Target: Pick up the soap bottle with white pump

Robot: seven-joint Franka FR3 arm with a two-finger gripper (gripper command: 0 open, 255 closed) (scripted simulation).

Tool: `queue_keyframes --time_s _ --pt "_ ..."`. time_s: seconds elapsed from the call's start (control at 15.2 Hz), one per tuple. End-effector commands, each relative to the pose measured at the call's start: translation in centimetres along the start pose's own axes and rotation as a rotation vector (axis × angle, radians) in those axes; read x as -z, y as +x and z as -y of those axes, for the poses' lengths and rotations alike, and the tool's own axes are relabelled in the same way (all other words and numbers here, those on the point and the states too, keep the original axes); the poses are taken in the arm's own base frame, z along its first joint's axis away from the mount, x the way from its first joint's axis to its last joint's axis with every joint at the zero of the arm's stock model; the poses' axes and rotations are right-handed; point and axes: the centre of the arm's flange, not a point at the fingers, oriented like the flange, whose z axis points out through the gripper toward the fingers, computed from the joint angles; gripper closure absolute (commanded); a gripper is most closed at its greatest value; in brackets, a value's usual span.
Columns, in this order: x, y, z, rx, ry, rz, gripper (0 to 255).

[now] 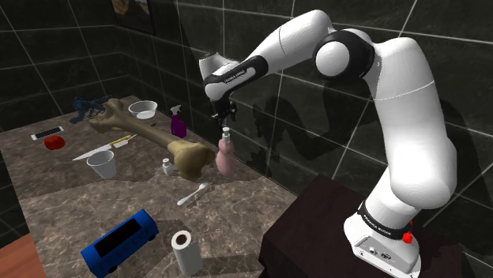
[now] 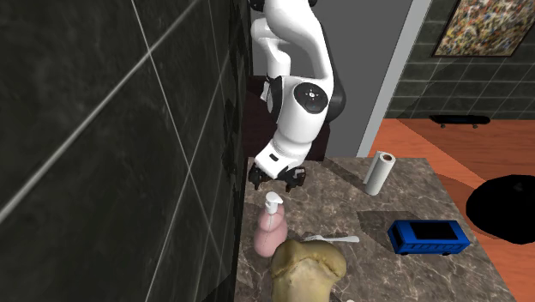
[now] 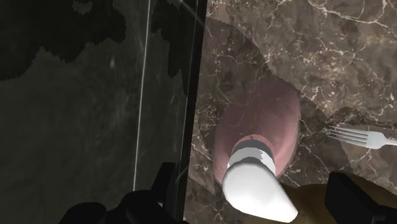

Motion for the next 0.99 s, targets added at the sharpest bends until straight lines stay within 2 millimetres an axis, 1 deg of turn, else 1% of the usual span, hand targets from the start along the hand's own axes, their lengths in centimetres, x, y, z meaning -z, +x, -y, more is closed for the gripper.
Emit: queue_keyframes --time_s 0.0,0.4,0.46,0.59,0.66,0.92 --pt "-0.8 1.3 0.2 -0.002 -0.002 -0.002 0" --pt "-3.9 1.6 0.8 -0.002 -0.002 -0.002 0" --pt "-4.7 1.7 1.0 -0.002 -0.002 -0.002 0" --pt "-4.7 1.7 1.0 -0.002 -0.002 -0.002 0" --pt "-4.8 1.7 1.0 -0.002 -0.002 -0.002 255" --pt "-4.8 1.7 1.0 -0.002 -0.002 -0.001 255"
